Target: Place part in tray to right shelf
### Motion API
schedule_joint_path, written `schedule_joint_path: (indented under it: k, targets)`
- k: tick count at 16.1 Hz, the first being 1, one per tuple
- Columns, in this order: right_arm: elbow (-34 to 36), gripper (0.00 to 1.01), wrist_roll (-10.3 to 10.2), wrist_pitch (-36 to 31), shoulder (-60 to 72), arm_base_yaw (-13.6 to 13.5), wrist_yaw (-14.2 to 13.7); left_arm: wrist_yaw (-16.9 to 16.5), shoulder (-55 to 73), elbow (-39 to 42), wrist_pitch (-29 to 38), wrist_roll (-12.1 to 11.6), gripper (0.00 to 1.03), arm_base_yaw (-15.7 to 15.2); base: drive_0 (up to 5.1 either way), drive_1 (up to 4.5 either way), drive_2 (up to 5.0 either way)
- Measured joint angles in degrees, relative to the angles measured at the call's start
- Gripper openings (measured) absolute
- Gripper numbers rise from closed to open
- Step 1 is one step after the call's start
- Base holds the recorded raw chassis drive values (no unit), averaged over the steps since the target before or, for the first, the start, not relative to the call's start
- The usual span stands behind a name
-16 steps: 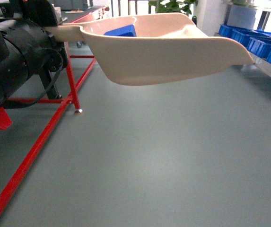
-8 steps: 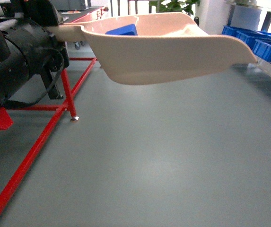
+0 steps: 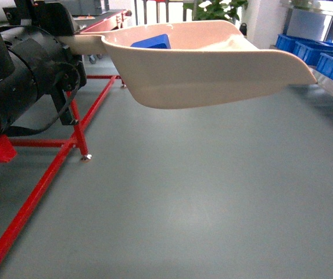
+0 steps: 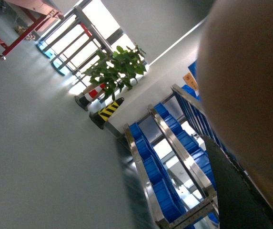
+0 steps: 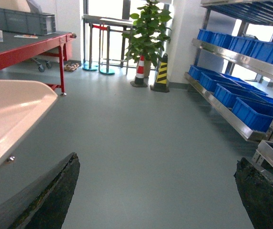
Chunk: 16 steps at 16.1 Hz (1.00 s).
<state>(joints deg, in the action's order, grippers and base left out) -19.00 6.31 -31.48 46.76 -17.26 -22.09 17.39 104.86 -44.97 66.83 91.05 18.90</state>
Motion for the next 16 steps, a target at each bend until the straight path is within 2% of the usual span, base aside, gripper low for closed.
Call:
schedule_joint_path:
  k: [16]
  targets:
    - [0.0,0.98,0.0,0.2,0.1,0.0,0.0,0.1,0.0,0.0,0.2,0.0,0.12,0.0,0.0,4.31,-4.3]
